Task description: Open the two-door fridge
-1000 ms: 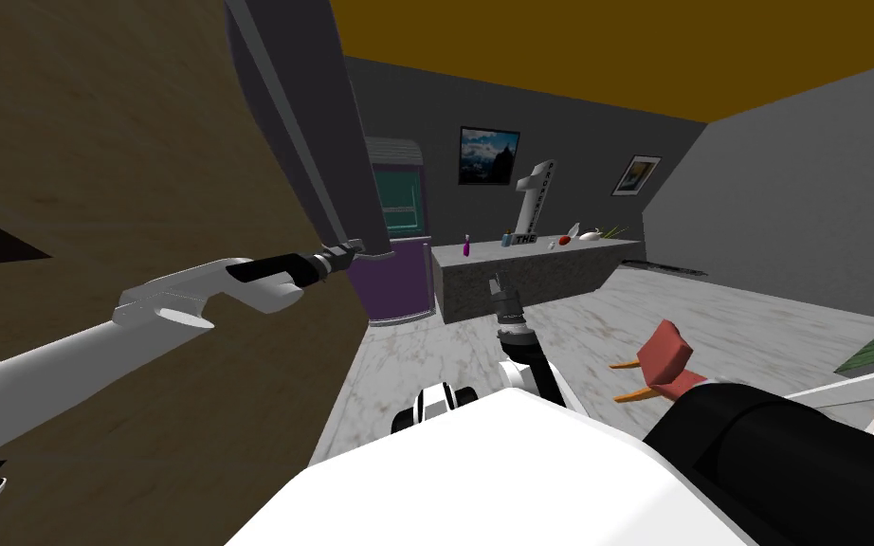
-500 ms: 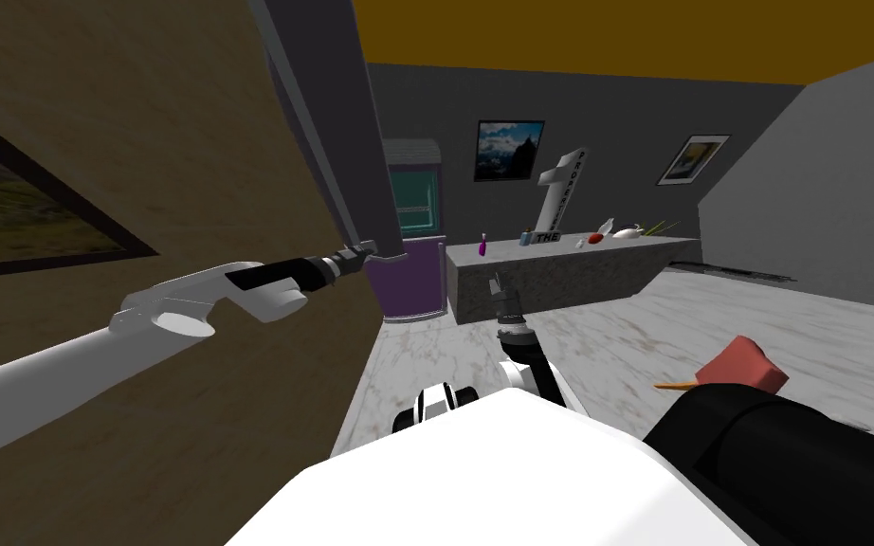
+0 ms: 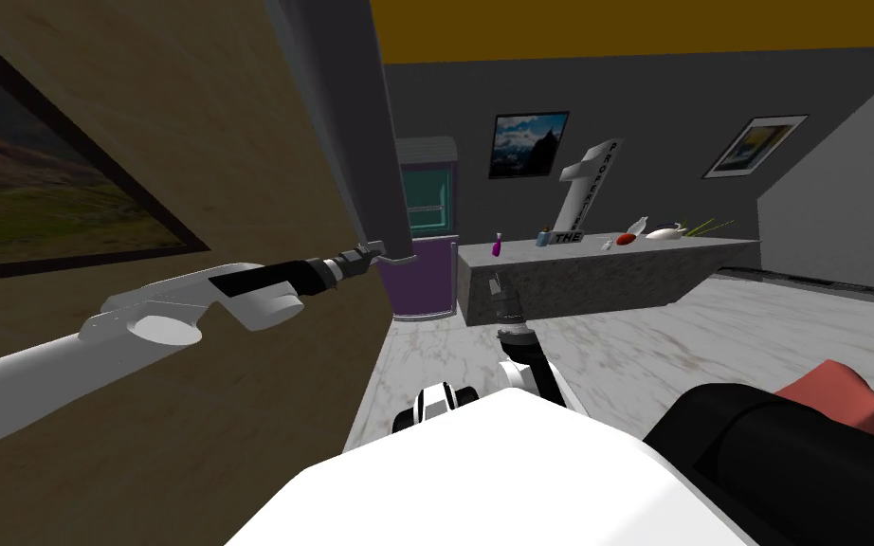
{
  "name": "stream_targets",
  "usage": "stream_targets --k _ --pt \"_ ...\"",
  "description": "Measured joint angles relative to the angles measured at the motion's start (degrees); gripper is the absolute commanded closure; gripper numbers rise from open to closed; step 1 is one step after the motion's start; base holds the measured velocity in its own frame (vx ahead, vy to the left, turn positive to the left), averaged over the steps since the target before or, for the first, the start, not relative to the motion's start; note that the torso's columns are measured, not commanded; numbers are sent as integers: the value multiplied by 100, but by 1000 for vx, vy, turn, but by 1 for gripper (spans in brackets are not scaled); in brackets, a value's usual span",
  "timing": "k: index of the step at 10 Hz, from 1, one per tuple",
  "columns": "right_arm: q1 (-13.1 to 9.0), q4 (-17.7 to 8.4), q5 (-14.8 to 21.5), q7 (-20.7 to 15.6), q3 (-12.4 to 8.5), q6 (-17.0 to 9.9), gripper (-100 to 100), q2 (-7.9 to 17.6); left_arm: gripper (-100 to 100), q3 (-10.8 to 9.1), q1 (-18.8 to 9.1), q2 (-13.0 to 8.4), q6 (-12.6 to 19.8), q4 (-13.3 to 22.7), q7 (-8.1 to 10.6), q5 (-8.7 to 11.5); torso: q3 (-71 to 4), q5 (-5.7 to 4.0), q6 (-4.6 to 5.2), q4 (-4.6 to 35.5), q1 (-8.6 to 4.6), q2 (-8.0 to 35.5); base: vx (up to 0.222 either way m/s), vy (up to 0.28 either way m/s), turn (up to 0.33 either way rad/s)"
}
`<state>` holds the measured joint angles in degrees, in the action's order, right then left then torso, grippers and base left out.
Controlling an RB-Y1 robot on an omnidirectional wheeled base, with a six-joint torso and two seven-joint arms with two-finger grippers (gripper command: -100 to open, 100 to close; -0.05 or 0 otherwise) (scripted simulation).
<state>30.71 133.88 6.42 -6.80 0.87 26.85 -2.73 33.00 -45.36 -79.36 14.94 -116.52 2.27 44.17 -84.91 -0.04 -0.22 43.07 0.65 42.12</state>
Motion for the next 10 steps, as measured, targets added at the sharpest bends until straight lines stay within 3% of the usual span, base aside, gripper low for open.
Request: stream_targets --k 2,3,5,8,10 --pt "-3 -1 0 0 2 -1 0 -1 100 -1 29 16 -49 -236 24 -11 -22 -15 19 -6 -59 -18 7 54 -5" --pt "-3 -1 0 0 3 0 0 -2 100 61 -27 32 -74 -183 -1 11 -28 -25 21 -10 -84 -25 -20 -10 -1" --pt "-3 0 0 0 3 0 0 -3 100 3 4 -70 -59 -238 33 48 -14 -27 23 0 -74 -10 -3 -10 9" --pt "-3 -1 0 0 3 0 0 -2 100 119 -105 -15 -85 -137 -16 88 -20 -28 34 -1 -71 -18 -1 -7 -3" --pt "-2 0 0 0 2 0 0 -2 100 78 -60 -115 -74 -275 31 137 9 -12 27 -28 -53 6 9 146 -4"
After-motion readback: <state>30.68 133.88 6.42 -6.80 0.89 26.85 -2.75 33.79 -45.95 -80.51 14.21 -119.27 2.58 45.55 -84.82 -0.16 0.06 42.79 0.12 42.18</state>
